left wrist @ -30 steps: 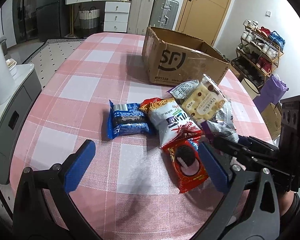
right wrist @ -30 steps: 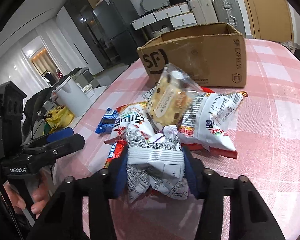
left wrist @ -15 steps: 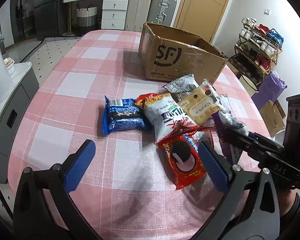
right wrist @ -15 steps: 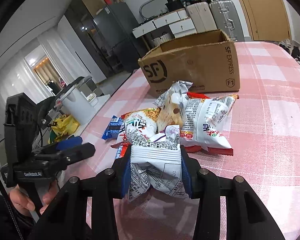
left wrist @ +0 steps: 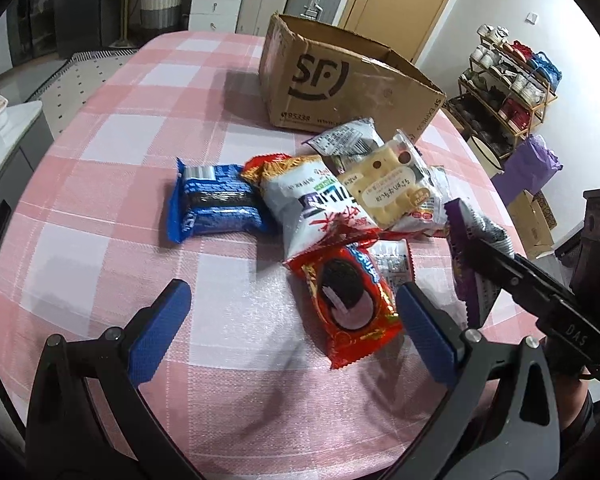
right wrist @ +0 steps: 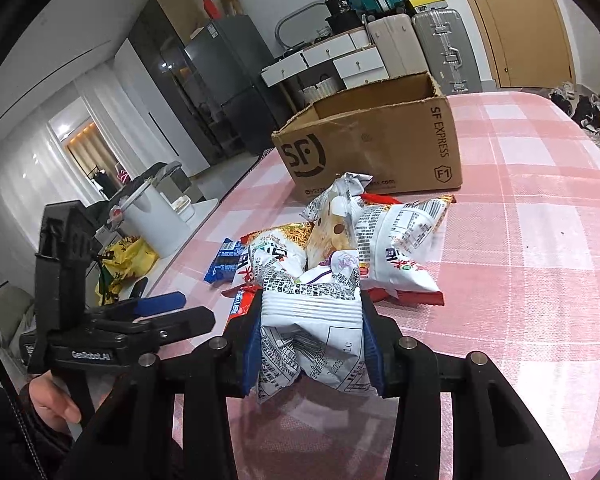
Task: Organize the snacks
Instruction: 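Grasp the red cookie pack with the left tool while the right tool holds the white bag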
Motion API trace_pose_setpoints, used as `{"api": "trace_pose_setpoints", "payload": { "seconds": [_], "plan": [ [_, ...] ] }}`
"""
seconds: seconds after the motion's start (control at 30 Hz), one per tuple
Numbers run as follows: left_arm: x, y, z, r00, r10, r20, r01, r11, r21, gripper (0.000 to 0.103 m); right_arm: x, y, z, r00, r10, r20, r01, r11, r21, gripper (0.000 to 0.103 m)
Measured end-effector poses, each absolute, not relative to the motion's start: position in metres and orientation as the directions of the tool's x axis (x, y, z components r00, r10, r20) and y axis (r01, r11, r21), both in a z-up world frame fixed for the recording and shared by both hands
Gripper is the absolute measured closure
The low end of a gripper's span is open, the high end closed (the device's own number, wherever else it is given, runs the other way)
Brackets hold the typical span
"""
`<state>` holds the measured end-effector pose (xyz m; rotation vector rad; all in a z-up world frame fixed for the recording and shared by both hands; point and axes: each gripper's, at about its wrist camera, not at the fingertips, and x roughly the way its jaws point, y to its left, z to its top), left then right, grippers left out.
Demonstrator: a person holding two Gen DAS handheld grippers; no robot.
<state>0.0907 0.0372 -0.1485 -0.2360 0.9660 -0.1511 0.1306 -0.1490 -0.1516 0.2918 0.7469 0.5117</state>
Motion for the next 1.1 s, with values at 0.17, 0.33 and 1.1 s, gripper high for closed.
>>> {"api": "trace_pose_setpoints", "payload": {
  "seconds": [0.17, 0.33, 1.1],
  "plan": [
    [0.097, 0.031, -0.158, 0.534, -0.26, -0.804, 0.034, 0.957, -0.288, 0.001, 0.126, -0.156, -0.151, 0.63, 0.527, -0.571, -0.325, 0.846, 0.422, 0.061],
    [0.109, 0.027, -0.166, 0.505, -0.285, -0.815, 0.024, 0.948, -0.317, 0.001, 0.124, -0.159, -0.154, 0.63, 0.51, -0.585, -0.314, 0.857, 0.408, 0.061],
    [0.136, 0.014, -0.187, 0.462, -0.385, -0.799, 0.047, 0.91, -0.412, 0.012, 0.122, -0.175, -0.162, 0.629, 0.51, -0.586, -0.285, 0.853, 0.437, 0.06]
  ]
}}
